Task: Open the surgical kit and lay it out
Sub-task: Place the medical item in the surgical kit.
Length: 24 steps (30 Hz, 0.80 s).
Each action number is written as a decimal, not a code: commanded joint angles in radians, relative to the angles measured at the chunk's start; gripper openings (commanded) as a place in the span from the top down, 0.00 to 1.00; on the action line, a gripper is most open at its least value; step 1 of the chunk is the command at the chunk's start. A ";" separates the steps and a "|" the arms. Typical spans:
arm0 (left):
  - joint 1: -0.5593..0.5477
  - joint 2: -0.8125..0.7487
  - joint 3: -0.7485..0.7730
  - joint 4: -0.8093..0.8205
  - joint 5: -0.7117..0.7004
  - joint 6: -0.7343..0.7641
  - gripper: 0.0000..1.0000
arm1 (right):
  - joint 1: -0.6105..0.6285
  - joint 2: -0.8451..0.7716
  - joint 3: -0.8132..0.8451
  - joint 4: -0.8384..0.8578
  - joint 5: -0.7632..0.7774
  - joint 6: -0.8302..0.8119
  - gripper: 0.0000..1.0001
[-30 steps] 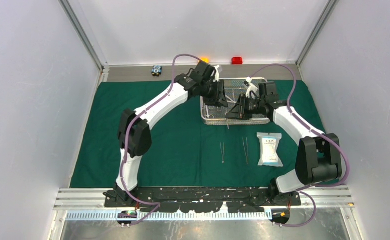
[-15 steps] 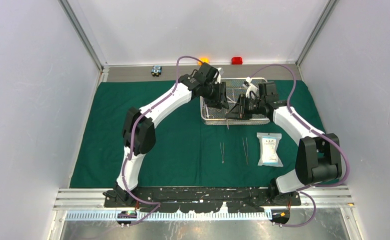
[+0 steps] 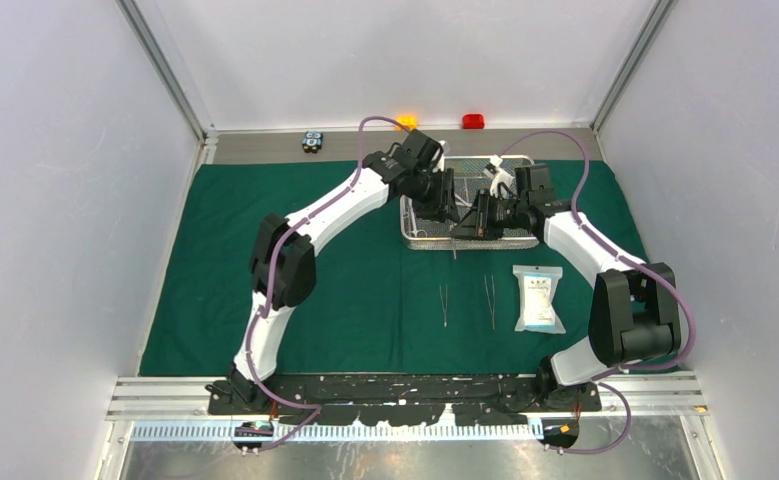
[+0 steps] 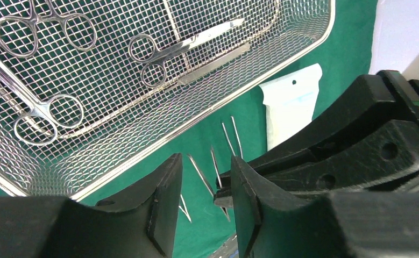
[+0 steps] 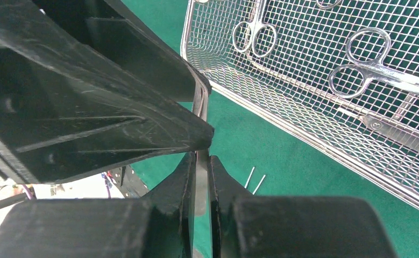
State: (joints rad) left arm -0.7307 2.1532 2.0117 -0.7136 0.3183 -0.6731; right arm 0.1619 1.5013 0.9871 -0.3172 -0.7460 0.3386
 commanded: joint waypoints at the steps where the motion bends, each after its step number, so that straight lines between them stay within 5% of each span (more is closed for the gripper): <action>1: -0.004 0.009 0.048 -0.005 -0.017 -0.012 0.61 | -0.001 -0.015 0.018 0.038 -0.017 0.003 1.00; 24: -0.015 0.032 0.048 0.003 -0.021 -0.040 0.84 | -0.001 -0.006 0.016 0.037 -0.006 0.007 0.98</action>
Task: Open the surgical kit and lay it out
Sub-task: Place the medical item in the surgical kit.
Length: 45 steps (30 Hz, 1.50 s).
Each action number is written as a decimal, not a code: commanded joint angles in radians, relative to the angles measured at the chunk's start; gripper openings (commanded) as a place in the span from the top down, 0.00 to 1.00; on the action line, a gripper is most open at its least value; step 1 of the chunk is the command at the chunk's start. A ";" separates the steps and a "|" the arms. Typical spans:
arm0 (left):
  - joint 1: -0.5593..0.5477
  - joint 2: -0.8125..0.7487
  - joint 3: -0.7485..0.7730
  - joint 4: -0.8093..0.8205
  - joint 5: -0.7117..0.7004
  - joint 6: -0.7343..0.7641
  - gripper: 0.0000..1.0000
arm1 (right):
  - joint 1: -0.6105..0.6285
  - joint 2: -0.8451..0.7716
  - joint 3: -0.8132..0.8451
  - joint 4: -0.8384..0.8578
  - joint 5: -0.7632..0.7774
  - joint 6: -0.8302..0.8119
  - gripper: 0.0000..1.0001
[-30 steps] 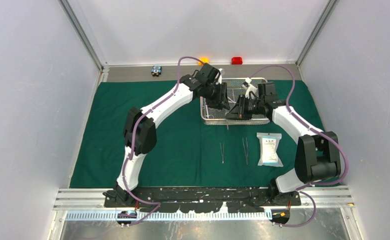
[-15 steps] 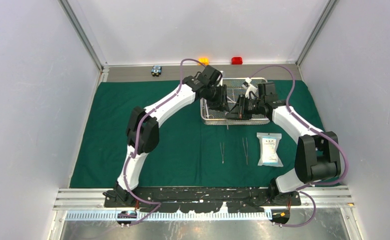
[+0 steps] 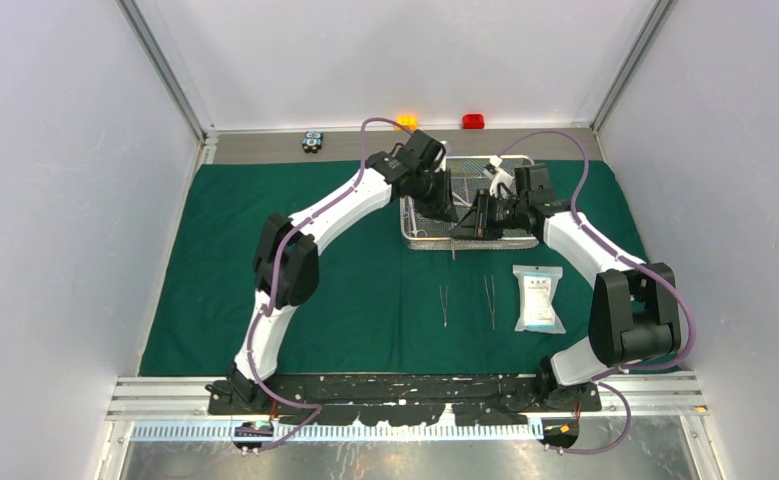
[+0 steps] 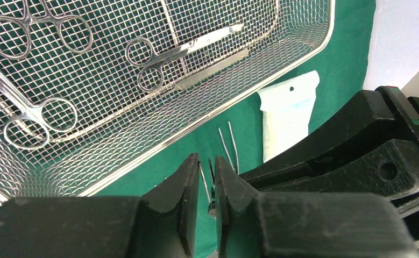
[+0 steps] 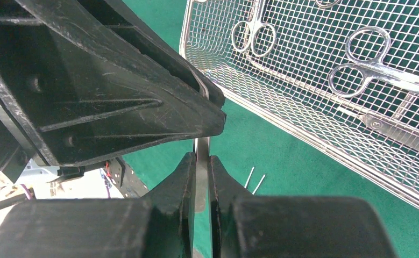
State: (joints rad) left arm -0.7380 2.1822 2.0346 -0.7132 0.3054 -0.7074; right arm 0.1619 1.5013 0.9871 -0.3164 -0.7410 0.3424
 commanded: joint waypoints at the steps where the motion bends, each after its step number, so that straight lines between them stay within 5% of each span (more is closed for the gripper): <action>1: -0.007 0.002 0.023 0.003 -0.009 -0.004 0.84 | 0.000 -0.006 0.017 0.032 -0.013 0.000 0.96; 17: -0.009 -0.056 -0.103 0.030 -0.022 -0.028 1.00 | -0.004 -0.115 0.043 -0.196 0.065 -0.225 0.50; 26: -0.083 -0.096 -0.213 0.034 -0.075 -0.094 1.00 | -0.114 -0.200 0.047 -0.283 0.108 -0.293 0.49; 36: -0.185 -0.021 -0.165 -0.029 -0.101 -0.222 1.00 | -0.308 -0.258 0.025 -0.283 0.086 -0.273 0.50; 45: -0.215 0.051 -0.141 -0.048 -0.081 -0.285 0.97 | -0.355 -0.255 0.004 -0.283 0.044 -0.268 0.51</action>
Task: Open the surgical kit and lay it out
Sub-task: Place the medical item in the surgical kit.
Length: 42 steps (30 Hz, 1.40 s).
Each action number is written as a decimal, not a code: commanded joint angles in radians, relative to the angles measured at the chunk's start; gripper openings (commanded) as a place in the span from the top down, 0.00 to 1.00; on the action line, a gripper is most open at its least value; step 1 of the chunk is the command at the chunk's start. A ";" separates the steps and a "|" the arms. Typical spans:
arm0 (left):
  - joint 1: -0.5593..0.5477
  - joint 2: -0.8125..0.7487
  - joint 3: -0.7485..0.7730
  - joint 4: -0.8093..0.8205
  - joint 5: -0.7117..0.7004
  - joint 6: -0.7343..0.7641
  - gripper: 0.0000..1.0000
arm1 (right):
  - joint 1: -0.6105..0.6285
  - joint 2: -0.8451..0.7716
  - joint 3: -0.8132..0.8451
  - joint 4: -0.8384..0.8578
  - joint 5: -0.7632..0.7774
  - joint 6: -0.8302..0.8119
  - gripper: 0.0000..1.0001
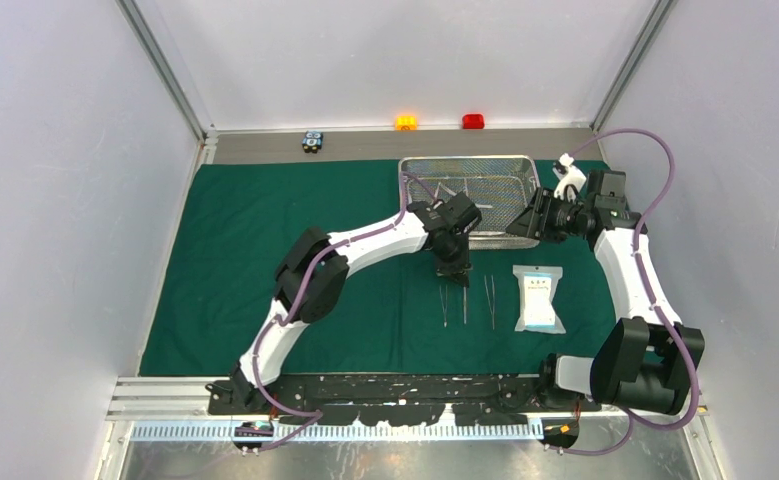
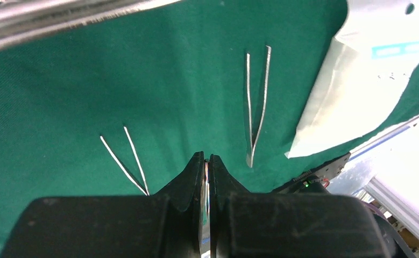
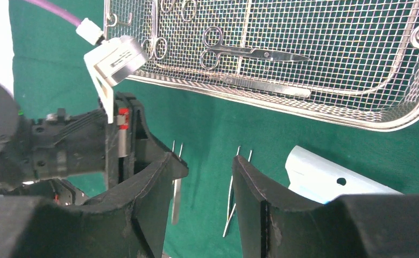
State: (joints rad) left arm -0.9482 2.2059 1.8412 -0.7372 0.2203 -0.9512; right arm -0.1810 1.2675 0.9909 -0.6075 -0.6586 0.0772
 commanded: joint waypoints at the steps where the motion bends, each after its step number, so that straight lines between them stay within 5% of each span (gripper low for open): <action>1: -0.004 0.030 0.051 -0.025 0.004 -0.043 0.97 | -0.015 -0.018 -0.001 0.009 -0.043 -0.004 0.51; 42: 0.029 0.037 -0.011 0.012 -0.004 0.003 0.93 | -0.047 0.058 0.002 0.008 -0.118 -0.002 0.54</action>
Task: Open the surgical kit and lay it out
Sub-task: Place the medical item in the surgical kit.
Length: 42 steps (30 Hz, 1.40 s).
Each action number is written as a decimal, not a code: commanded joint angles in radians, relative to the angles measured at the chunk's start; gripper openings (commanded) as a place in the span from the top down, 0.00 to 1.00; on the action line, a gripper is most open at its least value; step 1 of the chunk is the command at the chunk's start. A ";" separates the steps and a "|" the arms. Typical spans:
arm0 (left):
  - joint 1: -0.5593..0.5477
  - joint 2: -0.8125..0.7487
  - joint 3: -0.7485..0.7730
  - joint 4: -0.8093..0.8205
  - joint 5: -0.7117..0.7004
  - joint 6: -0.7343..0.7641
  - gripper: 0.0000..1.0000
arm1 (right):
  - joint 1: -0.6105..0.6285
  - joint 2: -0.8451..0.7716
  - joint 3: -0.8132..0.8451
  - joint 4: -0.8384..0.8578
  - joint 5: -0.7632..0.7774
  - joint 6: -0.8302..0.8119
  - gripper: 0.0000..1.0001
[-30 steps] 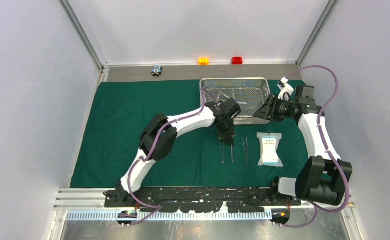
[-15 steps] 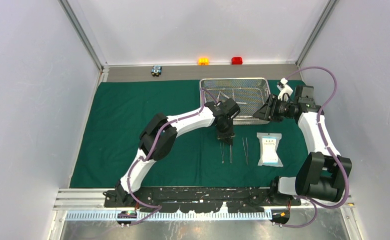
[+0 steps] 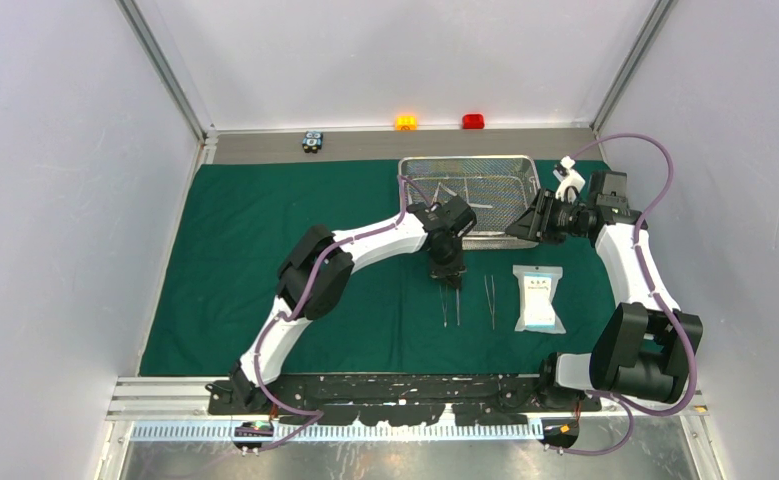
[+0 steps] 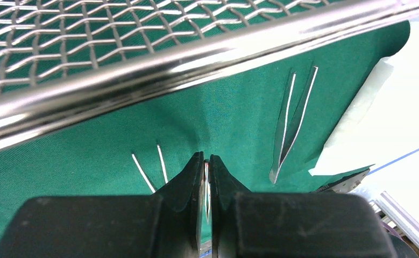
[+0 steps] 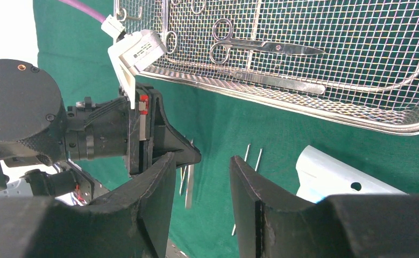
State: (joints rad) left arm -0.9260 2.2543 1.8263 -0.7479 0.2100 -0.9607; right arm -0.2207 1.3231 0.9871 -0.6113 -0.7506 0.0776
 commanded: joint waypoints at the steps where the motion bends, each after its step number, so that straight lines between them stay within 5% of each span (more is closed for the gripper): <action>1: 0.007 -0.008 0.006 0.023 0.007 0.014 0.92 | -0.007 0.002 0.005 0.012 -0.026 -0.001 0.54; 42: 0.013 -0.001 -0.019 0.039 0.023 0.015 0.89 | -0.016 0.019 0.001 0.012 -0.048 0.001 0.54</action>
State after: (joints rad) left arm -0.9207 2.2719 1.8088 -0.7227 0.2352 -0.9604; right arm -0.2321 1.3361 0.9833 -0.6128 -0.7769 0.0811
